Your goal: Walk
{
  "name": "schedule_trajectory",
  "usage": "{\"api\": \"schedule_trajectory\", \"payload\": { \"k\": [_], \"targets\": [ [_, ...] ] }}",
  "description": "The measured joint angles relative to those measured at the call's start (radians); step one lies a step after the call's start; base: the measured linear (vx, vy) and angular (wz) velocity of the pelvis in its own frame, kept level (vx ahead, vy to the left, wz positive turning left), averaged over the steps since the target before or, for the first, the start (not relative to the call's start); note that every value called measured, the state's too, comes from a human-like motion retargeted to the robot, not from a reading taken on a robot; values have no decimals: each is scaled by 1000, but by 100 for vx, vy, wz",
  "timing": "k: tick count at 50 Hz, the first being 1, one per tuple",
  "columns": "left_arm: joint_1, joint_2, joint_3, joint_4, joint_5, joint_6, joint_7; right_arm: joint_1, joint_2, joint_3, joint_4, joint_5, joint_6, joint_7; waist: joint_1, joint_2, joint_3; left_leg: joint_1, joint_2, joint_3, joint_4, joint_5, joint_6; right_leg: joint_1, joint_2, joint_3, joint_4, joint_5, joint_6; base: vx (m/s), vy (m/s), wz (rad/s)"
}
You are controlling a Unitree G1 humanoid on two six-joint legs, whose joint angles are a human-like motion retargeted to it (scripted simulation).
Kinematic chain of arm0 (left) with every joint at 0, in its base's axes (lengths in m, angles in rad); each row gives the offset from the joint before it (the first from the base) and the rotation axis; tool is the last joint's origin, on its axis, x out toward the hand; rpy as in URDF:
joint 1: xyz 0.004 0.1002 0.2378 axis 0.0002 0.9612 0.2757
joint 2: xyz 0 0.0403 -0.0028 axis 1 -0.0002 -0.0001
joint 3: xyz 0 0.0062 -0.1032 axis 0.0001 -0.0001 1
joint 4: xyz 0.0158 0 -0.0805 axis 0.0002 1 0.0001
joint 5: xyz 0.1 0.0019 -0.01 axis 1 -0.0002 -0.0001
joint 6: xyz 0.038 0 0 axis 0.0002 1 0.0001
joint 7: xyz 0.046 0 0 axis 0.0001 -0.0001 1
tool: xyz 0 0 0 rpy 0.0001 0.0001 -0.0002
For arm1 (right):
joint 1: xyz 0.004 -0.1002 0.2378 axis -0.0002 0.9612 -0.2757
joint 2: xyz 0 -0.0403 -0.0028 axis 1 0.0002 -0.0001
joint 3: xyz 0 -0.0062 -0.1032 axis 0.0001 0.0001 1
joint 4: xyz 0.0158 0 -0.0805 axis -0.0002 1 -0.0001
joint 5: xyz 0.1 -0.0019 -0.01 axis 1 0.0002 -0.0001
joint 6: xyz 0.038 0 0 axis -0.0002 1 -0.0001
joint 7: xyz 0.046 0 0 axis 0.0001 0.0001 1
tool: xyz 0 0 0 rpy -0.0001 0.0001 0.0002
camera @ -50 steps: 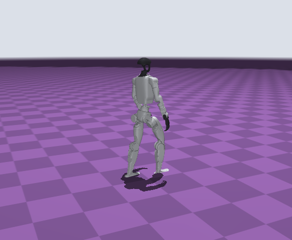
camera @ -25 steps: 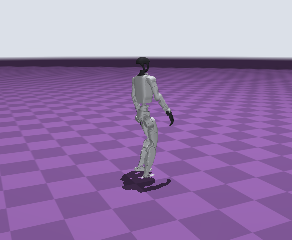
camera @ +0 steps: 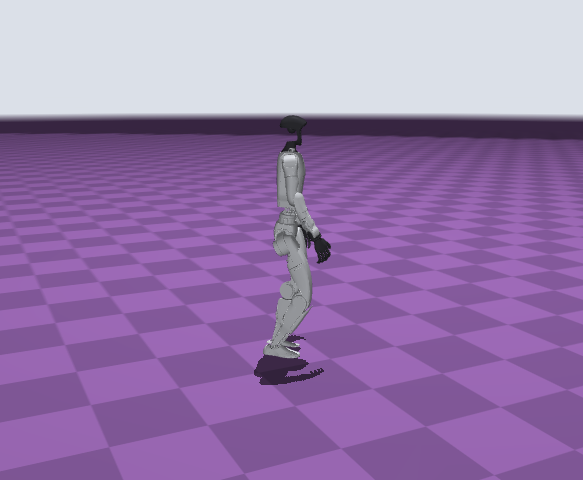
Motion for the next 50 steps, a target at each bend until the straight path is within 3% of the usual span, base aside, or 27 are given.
{"api": "schedule_trajectory", "payload": {
  "k": [8,19,24,30,37,43,47,50],
  "targets": [
    [-130,-37,-93,-27,2,-12,-32,144,-29,-83,226,31,24,-3,-108,10,8,129,-21,-88,-191,73,-41,-114,-15,-54,43,40,-5,16,14,108],
    [-267,-84,-207,-234,9,-93,-78,251,-66,-179,278,74,32,-2,-159,79,-34,221,33,-273,-308,90,-74,-182,113,-23,-517,245,79,27,10,128],
    [-270,-99,-239,-279,13,-104,-99,217,-62,-192,252,80,24,-15,-159,95,-58,252,48,-255,-260,84,-91,-158,132,-6,-541,332,81,40,2,130],
    [-200,-118,-254,-231,14,-89,-107,131,-49,-170,202,99,10,-56,-149,107,-74,229,92,-129,-18,114,-155,-82,149,10,-473,332,48,45,-6,113],
    [-103,-106,-213,-128,17,-52,-90,-6,-50,-123,104,111,-9,-104,-82,140,-72,-13,265,57,625,195,-218,51,221,-43,-499,268,-61,40,-12,71],
    [-41,-71,-146,-85,1,-24,-67,-141,-55,-95,42,78,-1,-140,5,115,-61,-260,411,190,911,57,-103,150,241,-62,-518,204,-97,36,-8,55],
    [-6,-45,-81,-73,-25,-15,-65,-222,-40,-82,7,61,4,-136,40,69,-42,-373,423,271,799,-32,-45,231,214,-71,-559,175,-93,38,-2,69],
    [20,-36,-40,-60,-43,-14,-67,-260,-21,-65,-23,51,-1,-121,53,36,-31,-417,397,330,600,-32,-38,290,182,-87,-603,157,-87,40,2,83]
  ]
}}
